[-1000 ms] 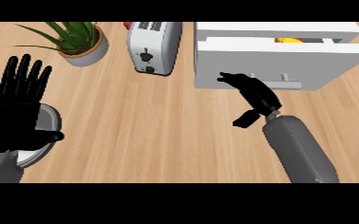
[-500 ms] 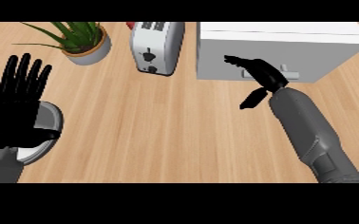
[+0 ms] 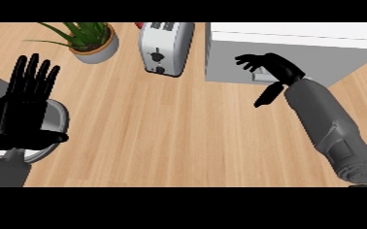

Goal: Pick up the cup, place it into the drawer and close the drawer

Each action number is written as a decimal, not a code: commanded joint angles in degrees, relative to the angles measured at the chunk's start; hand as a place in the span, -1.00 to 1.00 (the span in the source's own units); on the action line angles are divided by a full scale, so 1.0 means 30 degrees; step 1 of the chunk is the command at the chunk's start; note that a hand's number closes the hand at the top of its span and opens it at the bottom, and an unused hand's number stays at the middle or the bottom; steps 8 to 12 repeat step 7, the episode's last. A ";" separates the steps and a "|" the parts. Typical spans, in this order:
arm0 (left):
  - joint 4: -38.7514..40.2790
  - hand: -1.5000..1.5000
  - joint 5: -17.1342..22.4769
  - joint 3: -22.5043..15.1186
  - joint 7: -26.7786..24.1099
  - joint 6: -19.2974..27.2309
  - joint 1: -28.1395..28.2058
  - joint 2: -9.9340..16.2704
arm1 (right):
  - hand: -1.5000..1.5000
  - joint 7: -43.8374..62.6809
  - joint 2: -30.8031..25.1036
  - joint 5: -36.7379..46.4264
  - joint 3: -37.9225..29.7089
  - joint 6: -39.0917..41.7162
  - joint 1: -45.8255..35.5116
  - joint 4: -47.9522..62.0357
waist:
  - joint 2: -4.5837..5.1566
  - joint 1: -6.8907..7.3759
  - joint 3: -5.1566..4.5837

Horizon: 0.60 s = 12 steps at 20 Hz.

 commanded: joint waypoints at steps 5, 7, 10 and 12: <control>0.0421 -1.00 -0.0223 0.0069 0.0114 0.0038 -0.0697 -0.0269 | -1.00 0.1433 -0.1248 0.0089 -0.0771 -0.0300 -0.1864 0.2190 | 0.0770 0.0425 0.0221; 0.0571 -1.00 -0.0984 -0.0301 -0.0446 0.0350 -0.0514 -0.0616 | -1.00 0.1219 -0.1921 -0.0031 -0.0929 0.0218 -0.2051 0.2271 | 0.0826 0.0465 0.0221; 0.0571 -1.00 -0.0984 -0.0301 -0.0446 0.0350 -0.0514 -0.0616 | -1.00 0.1219 -0.1921 -0.0031 -0.0929 0.0218 -0.2051 0.2271 | 0.0826 0.0465 0.0221; 0.0571 -1.00 -0.0984 -0.0301 -0.0446 0.0350 -0.0514 -0.0616 | -1.00 0.1219 -0.1921 -0.0031 -0.0929 0.0218 -0.2051 0.2271 | 0.0826 0.0465 0.0221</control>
